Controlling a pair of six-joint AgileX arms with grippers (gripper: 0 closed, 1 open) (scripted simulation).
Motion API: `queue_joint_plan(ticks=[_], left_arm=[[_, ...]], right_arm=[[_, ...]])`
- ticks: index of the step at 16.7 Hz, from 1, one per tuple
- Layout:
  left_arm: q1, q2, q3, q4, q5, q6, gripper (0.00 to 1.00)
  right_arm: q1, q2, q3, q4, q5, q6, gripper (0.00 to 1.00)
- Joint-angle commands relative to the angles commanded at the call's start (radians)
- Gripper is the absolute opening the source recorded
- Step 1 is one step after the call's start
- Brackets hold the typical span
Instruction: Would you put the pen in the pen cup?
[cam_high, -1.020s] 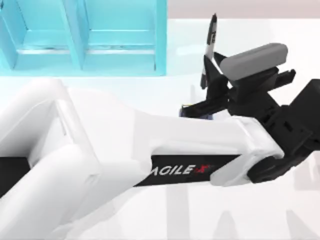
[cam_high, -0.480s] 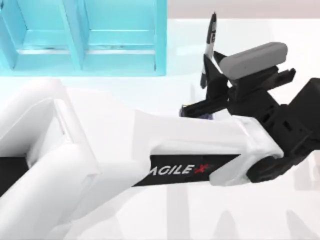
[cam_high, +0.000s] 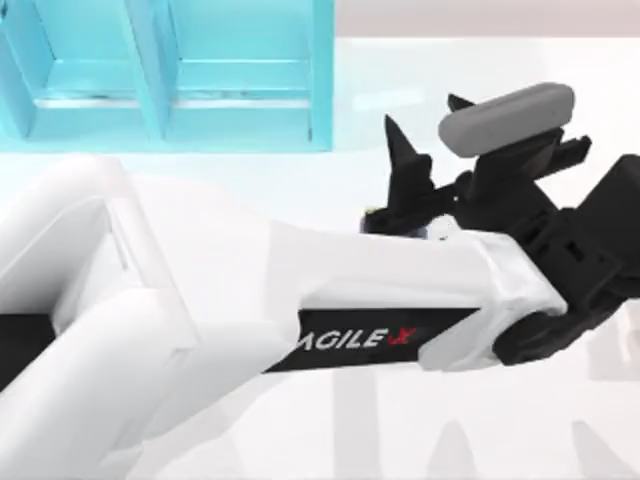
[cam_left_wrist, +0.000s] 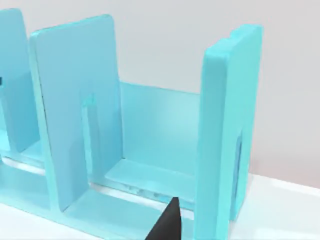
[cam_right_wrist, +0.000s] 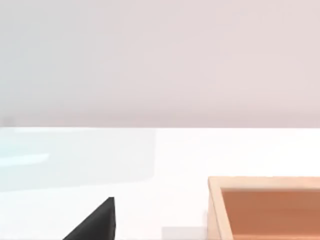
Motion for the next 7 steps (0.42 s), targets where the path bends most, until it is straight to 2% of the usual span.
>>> queue_joint_plan(ticks=[1, 2, 7], left_arm=[[0.0, 0.0, 0.0, 0.0, 0.0, 0.0, 0.98], [0.0, 0.0, 0.0, 0.0, 0.0, 0.0, 1.0], [0.0, 0.0, 0.0, 0.0, 0.0, 0.0, 1.0]], right_arm=[[0.0, 0.0, 0.0, 0.0, 0.0, 0.0, 1.0], [0.0, 0.0, 0.0, 0.0, 0.0, 0.0, 1.0], [0.0, 0.0, 0.0, 0.0, 0.0, 0.0, 1.0]])
